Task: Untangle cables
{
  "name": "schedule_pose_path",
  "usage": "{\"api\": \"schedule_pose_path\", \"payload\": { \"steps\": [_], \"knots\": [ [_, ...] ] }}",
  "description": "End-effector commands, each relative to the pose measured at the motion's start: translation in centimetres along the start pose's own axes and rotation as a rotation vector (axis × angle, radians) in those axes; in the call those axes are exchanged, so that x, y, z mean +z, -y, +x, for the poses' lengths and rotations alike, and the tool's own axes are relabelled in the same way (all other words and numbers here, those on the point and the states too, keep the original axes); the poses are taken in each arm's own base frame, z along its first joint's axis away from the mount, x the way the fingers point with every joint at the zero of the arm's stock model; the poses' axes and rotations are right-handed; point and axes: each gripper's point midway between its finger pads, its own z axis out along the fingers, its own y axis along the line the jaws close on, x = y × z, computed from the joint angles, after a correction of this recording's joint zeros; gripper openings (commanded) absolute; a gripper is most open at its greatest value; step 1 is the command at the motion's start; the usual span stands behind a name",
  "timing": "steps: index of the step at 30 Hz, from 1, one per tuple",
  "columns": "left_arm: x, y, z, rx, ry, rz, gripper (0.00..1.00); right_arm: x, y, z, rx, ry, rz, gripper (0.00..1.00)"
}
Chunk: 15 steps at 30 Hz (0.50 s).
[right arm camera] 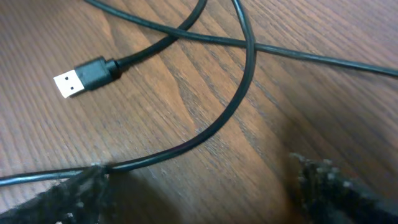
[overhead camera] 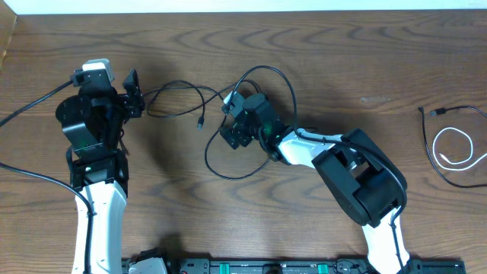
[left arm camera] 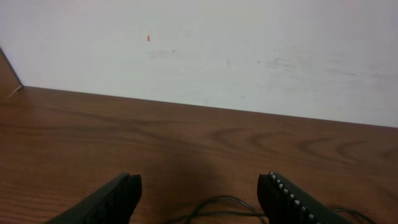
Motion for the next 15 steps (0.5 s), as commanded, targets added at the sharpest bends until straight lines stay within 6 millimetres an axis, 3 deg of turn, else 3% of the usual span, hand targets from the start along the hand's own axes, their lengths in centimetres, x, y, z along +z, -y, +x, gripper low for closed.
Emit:
{"api": "schedule_pose_path", "payload": {
  "steps": [1, 2, 4, 5, 8, 11, 15],
  "knots": [
    [-0.17, 0.10, -0.58, 0.003, 0.015, -0.001, 0.65, 0.49, 0.16, 0.20, 0.052, -0.007, 0.020, 0.83],
    [-0.17, 0.10, -0.58, 0.003, 0.015, -0.001, 0.65, 0.48, 0.52, 0.24, 0.083, -0.008, 0.041, 0.72],
    [-0.17, 0.10, -0.58, 0.003, 0.015, -0.001, 0.65, 0.46, 0.79, 0.28, 0.110, -0.009, 0.056, 0.39],
    [-0.17, 0.10, -0.58, 0.003, 0.015, -0.001, 0.65, 0.46, 0.79, 0.30, 0.110, -0.009, 0.056, 0.33],
    [-0.17, 0.10, -0.58, 0.003, 0.015, -0.001, 0.65, 0.49, 0.58, 0.27, 0.107, -0.009, 0.052, 0.22],
    [-0.17, 0.10, -0.58, 0.003, 0.015, -0.001, 0.65, 0.51, 0.35, 0.29, 0.105, -0.011, 0.049, 0.02],
    [-0.17, 0.10, -0.58, 0.003, 0.015, -0.001, 0.65, 0.51, 0.31, 0.38, 0.148, -0.014, 0.049, 0.01]
  ]
}}
